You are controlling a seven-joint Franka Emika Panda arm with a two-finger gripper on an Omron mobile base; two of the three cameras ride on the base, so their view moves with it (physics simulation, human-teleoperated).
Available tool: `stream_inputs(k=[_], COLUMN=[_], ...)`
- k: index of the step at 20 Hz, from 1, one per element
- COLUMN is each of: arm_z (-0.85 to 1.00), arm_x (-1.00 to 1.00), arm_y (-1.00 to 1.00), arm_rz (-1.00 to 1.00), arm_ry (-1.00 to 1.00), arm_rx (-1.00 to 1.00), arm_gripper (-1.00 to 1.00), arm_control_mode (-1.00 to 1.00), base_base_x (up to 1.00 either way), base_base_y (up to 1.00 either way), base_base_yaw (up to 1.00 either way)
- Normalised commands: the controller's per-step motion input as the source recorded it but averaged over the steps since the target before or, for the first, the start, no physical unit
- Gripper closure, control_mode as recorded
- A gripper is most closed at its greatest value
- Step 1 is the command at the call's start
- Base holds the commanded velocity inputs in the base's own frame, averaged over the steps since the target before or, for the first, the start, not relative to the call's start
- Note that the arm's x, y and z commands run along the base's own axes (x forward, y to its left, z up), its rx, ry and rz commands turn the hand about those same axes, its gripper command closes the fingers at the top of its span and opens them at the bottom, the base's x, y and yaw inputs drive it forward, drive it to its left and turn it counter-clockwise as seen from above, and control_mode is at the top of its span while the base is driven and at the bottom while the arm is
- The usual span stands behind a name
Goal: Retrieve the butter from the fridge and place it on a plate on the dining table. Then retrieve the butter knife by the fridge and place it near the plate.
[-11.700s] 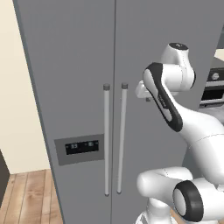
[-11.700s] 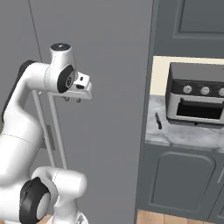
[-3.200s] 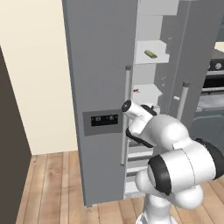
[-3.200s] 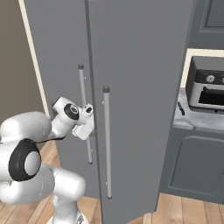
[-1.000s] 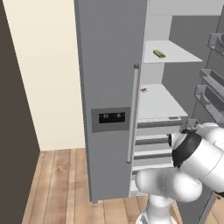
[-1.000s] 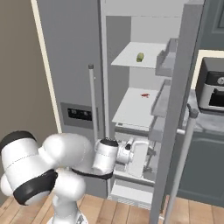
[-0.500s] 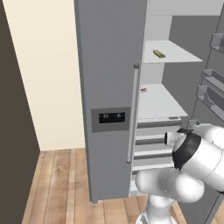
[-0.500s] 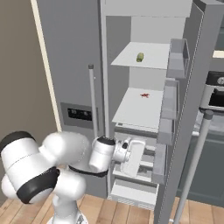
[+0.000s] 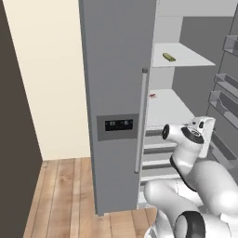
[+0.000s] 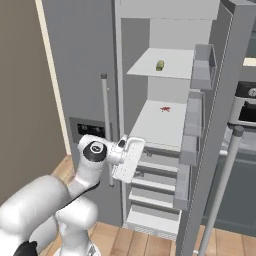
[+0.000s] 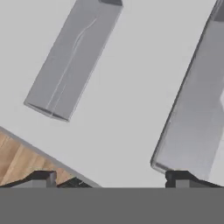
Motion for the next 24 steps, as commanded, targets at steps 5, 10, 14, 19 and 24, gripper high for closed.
stream_inputs(k=[5,10,14,19,24], arm_z=[0.97,0.38,0.25,0.40,0.01], arm_x=[0.01,0.25,0.42,0.10,0.24], arm_y=[0.01,0.55,0.91,0.24,0.43], arm_rz=[0.21,0.20,0.17,-0.07,-0.29], arm_ry=[0.21,0.17,0.19,0.07,-0.18], arm_rx=[0.60,0.56,0.55,0.46,0.26], arm_gripper=[-1.00,-1.00,-1.00,-1.00,-1.00], arm_control_mode=[-1.00,-1.00,-1.00,-1.00,-1.00], base_base_x=[0.00,0.00,0.00,0.00,0.00], base_base_y=[0.00,0.00,0.00,0.00,0.00], base_base_yaw=[0.00,0.00,0.00,0.00,0.00])
